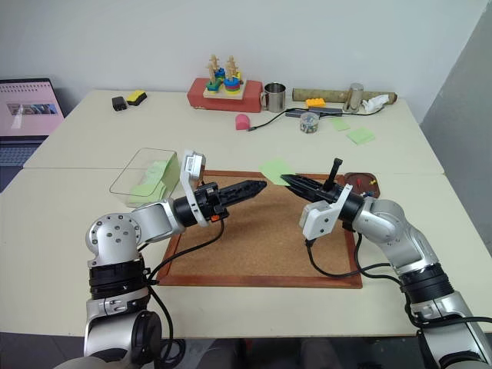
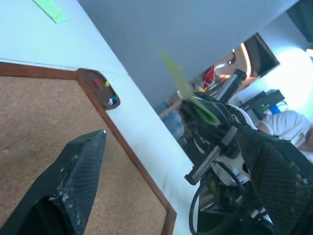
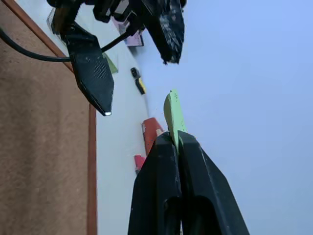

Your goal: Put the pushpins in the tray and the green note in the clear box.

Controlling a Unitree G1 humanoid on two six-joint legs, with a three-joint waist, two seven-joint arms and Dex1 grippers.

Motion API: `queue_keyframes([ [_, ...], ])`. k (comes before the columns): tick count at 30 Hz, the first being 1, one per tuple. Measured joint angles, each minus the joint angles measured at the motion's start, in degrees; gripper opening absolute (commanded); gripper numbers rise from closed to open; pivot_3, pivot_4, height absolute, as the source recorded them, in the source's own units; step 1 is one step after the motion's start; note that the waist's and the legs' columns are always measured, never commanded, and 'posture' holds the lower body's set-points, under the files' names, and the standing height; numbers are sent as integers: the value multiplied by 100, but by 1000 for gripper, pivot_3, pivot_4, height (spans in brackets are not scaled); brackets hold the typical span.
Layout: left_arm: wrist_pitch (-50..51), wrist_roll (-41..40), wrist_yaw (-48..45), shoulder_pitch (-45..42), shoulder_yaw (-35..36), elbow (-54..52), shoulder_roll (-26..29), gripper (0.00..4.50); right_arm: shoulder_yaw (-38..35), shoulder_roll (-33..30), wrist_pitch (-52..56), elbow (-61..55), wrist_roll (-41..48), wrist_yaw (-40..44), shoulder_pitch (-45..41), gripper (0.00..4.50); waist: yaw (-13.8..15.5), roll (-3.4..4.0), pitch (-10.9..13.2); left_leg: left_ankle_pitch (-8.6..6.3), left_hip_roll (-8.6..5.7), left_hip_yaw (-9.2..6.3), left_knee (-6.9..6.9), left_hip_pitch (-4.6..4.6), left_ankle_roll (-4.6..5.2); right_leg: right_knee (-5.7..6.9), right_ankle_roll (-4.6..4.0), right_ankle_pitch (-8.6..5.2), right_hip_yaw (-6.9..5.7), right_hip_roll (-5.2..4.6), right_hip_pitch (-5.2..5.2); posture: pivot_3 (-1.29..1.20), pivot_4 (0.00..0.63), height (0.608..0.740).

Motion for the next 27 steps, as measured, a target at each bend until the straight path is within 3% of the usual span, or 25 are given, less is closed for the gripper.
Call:
queue_keyframes([
  [8, -55, -459, 650, -308, 223, 155, -398, 4500, 14, 34, -231, 5, -217, -136, 0, 30, 1, -1, 0, 1, -2, 1, 0, 2, -2, 0, 0, 0, 1, -1, 2, 0, 150, 740],
  [15, -41, -667, 751, -331, 118, 155, -428, 3280, 46, 161, -226, 14, -224, -163, -10, 0, -1, -1, 0, 3, -2, 2, 0, 3, -5, 1, -1, 0, 3, -1, 3, 0, 150, 740],
  [27, -48, -864, 859, -326, 24, 154, -378, 729, 46, 161, -196, 44, -362, -257, -29, 0, -1, -1, 0, 4, -2, 2, 0, 3, -6, 1, -1, 0, 3, -1, 3, 0, 150, 740],
])
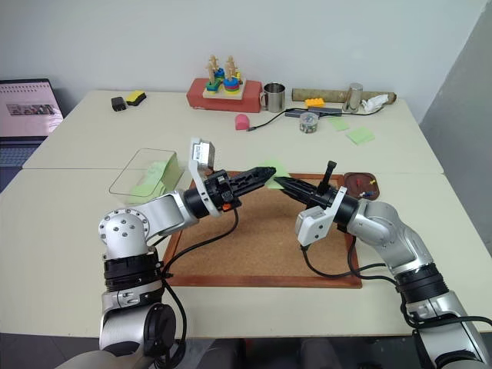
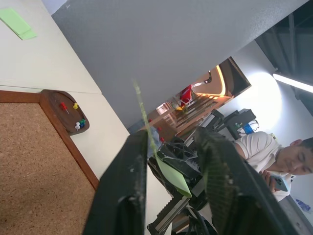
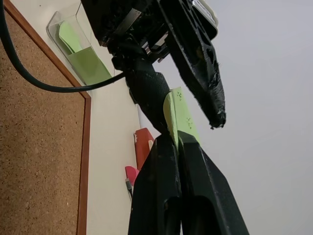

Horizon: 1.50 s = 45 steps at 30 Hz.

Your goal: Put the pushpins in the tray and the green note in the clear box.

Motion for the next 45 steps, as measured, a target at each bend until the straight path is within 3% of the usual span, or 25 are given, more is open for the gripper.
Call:
queue_keyframes([
  [4, -12, 0, 22, 27, -7, 1, 36, 44, 0, 0, -7, 0, -50, -40, -12, 0, 0, 0, 0, 0, 0, 0, 0, 0, 0, 0, 0, 0, 0, 0, 0, 0, 150, 740],
  [12, -29, -20, 92, 29, -17, 0, 46, 44, 0, 1, 9, 0, -54, -56, -19, 0, 0, 0, 0, 0, 0, 0, 0, 0, 0, 0, 0, 0, 0, 0, 0, 0, 150, 740],
  [19, -160, -20, 165, 13, -35, 39, 47, 0, 0, -5, 139, 44, 202, 75, -17, 1371, 1, 0, 0, 0, 0, 0, 0, 0, 0, 0, 0, 0, 0, 0, 0, 0, 150, 740],
  [32, -742, 19, 382, -256, 180, 333, 355, 0, -138, -260, 429, -112, 904, 397, 413, 4481, -2, 0, 0, 0, 0, 0, -1, 0, 0, -1, 0, 0, 0, 0, 1, 0, 150, 740],
  [38, -1504, 718, 489, -282, 184, 298, 923, 0, -189, 142, 1901, -928, 2257, 914, 557, 4481, -10, 0, 0, 0, 6, -4, -3, 5, 0, 3, -1, 0, -2, 4, 1, 0, 150, 740],
  [45, -2634, 2004, 737, 285, 116, -96, 1571, 0, -50, 715, 4649, -2127, 4134, 1399, 371, 4481, -4, 0, 1, 0, 6, -5, -4, 2, 1, 0, -1, 0, -4, 0, -2, 0, 150, 740],
])
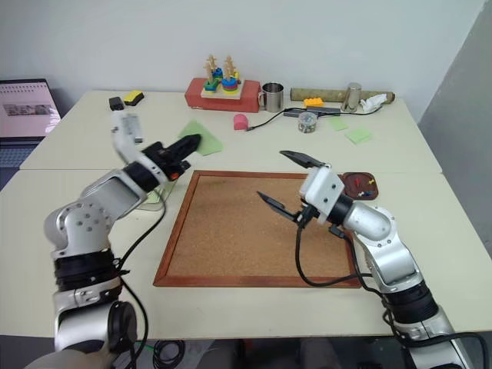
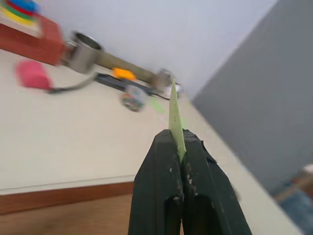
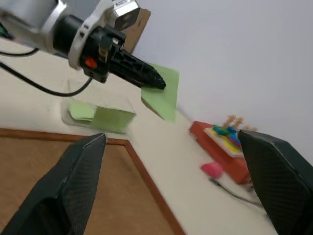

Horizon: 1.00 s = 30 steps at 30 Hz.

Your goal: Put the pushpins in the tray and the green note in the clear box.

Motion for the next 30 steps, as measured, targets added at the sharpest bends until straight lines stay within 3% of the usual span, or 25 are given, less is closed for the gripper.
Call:
queue_keyframes([
  [8, -1370, 1517, 600, 449, 128, 164, 449, 0, 18, 153, 1623, -436, 1105, 458, -217, 4481, 44, -5, 1, -1, -7, -7, 3, -8, 2, -5, 0, 0, -13, -5, 1, 0, 150, 740],
  [15, -1719, 1891, 486, 694, 121, 811, 463, 0, -5, 215, 1802, -424, 1153, 491, -244, 4481, 24, -5, 1, -1, -3, -11, 1, -10, 2, -3, 1, 0, -19, -2, -1, 0, 150, 740],
  [19, -1987, 2058, 490, 654, 107, 1246, 421, 623, -27, 222, 1850, -419, 1150, 488, -303, 4500, 23, -6, 1, -1, -3, -12, 1, -10, 2, -4, 1, 0, -20, -2, -1, 0, 150, 740],
  [24, -2258, 2112, 333, 519, 118, 1756, 419, 1792, -116, 197, 1905, -419, 1148, 470, -296, 4500, 22, -6, 1, -1, -3, -12, 0, -10, 2, -4, 1, 0, -20, -2, -1, 0, 150, 740],
  [30, -2344, 2101, 76, 519, 125, 1883, 459, 2892, -223, 165, 1980, -418, 1136, 462, -227, 4500, 16, -6, 1, -1, -2, -12, -1, -10, 2, -4, 1, 0, -21, -2, -1, 0, 150, 740],
])
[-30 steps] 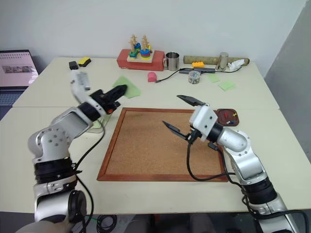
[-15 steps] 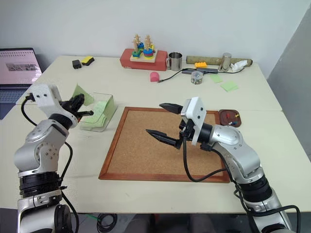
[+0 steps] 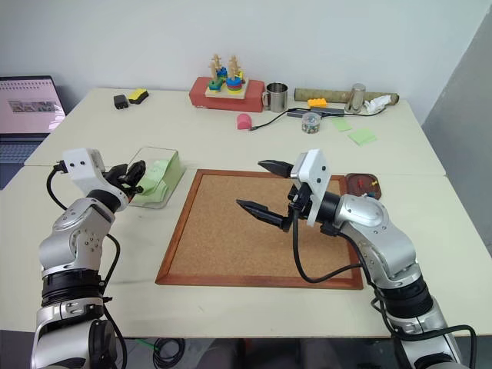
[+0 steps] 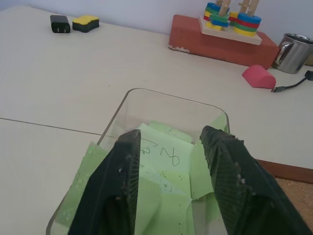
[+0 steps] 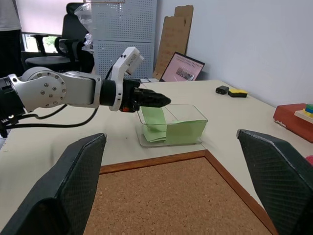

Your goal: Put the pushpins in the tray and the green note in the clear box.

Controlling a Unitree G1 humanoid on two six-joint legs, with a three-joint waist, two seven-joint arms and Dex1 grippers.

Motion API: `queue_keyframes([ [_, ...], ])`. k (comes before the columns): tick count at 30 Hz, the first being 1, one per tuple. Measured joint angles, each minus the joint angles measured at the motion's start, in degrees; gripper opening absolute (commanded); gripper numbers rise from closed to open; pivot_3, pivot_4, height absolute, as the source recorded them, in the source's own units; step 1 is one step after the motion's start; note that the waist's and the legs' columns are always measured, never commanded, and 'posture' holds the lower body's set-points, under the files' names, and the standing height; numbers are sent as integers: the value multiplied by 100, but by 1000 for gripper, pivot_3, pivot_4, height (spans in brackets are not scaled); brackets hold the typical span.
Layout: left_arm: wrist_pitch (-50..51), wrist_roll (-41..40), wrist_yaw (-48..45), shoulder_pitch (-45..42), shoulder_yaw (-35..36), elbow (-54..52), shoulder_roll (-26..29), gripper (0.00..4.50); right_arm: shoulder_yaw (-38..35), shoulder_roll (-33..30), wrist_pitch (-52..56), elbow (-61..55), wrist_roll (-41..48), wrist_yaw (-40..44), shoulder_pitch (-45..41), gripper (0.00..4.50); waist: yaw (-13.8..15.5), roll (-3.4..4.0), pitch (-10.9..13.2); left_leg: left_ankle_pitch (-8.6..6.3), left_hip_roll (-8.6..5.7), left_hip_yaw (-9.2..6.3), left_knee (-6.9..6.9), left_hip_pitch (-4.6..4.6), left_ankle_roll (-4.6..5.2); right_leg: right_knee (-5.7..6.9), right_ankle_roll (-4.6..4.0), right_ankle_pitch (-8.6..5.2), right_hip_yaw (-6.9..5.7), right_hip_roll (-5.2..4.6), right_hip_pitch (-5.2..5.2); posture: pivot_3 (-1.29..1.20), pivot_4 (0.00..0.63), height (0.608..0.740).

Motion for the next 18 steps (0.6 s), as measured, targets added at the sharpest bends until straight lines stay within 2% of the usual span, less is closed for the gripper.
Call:
queue_keyframes([
  [4, 4, 13, -348, 3, -49, -89, 274, 3619, -45, -15, 6, 22, -30, -25, 19, 4500, -9, -2, 1, 0, 1, -1, -1, -1, 0, 0, 0, 0, -1, 2, -1, 0, 150, 740],
  [9, 438, -188, -1359, 135, -532, -1263, 827, 4471, -168, -408, 32, 252, -397, -62, 56, 4500, 7, -5, 3, 0, -4, 6, -1, -4, 0, -5, 0, 0, 3, -5, -1, 0, 150, 740],
  [12, 914, -363, -2243, 688, -953, -1995, 1403, 4471, -332, -714, 80, 517, -548, 11, 233, 4500, -29, -4, 5, -1, 3, 10, -9, 1, 1, -4, -1, -2, 10, 4, -6, 0, 150, 740],
  [15, 1032, -309, -3000, 1265, -1365, -2398, 1979, 4471, -732, -958, 379, 557, -314, 117, 464, 4500, -75, 1, 8, -1, 6, 9, -17, 2, 2, 1, -11, -8, 8, 7, -11, 0, 150, 740],
  [18, 1109, -315, -3349, 1381, -1408, -2546, 2100, 4471, -932, -1070, 540, 543, -155, 203, 538, 4500, -75, 0, 8, -1, 7, 7, -14, 1, 2, 1, -9, -10, 5, 9, -10, 0, 150, 740],
])
